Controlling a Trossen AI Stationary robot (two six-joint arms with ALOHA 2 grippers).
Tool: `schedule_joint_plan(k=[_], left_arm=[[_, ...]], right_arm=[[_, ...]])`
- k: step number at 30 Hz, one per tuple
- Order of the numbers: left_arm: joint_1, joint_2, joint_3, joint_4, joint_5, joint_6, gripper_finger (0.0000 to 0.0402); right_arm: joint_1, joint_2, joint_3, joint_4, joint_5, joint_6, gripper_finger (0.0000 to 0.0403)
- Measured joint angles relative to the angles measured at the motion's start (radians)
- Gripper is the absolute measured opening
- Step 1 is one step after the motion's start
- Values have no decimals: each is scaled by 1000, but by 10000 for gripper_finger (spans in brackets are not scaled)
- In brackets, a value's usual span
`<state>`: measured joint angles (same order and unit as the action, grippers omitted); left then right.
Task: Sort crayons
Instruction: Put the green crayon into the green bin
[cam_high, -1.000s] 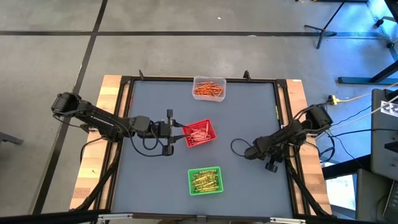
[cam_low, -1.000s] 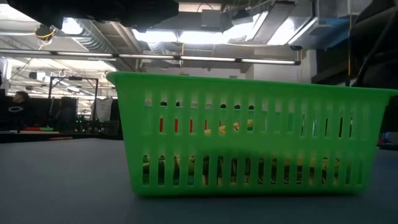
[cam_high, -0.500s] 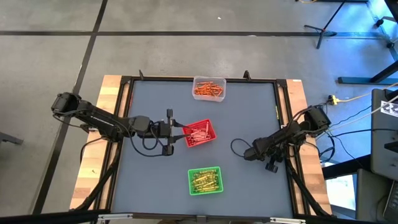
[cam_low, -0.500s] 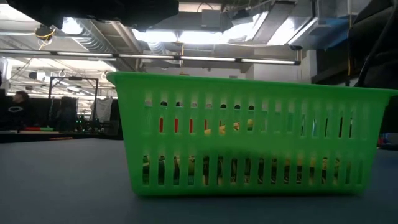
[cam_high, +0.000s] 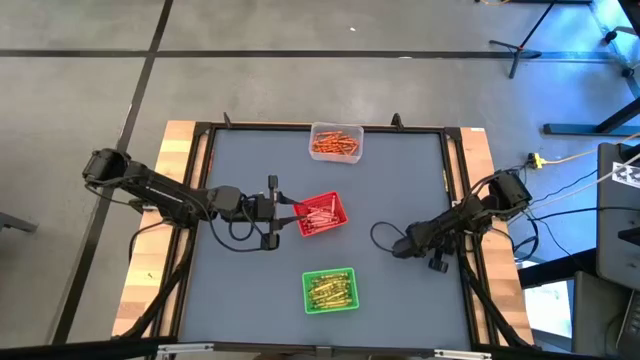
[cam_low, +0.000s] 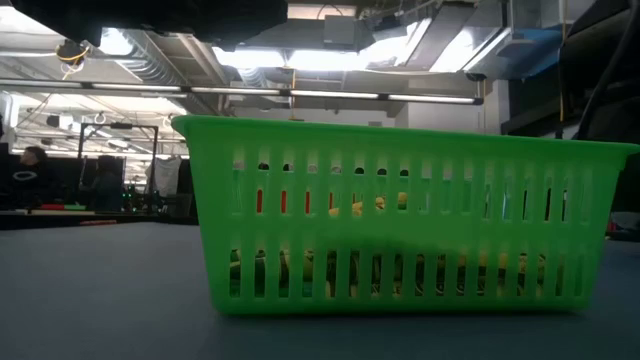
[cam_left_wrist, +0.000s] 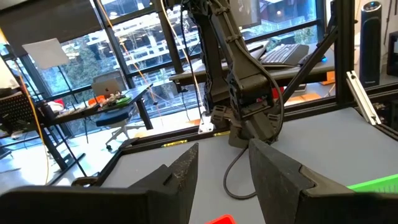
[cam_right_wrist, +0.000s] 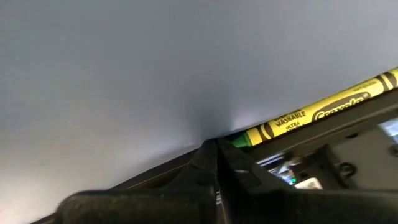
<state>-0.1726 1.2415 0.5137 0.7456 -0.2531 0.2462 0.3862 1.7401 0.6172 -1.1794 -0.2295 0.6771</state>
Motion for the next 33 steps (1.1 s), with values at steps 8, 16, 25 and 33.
schedule_joint_plan(k=[8, 16, 25, 33], left_arm=[[0, 0, 0, 7, 0, 0, 128], [0, 0, 0, 5, 0, 0, 128], [0, 0, 0, 5, 0, 0, 128], [0, 0, 0, 5, 0, 0, 128]], right_arm=[[0, 1, 105, -120, 283, -17, 1], [0, 0, 308, -217, 462, -82, 1], [-65, -84, 384, -317, 490, -55, 1], [-358, -162, 308, -306, 490, 26, 1]])
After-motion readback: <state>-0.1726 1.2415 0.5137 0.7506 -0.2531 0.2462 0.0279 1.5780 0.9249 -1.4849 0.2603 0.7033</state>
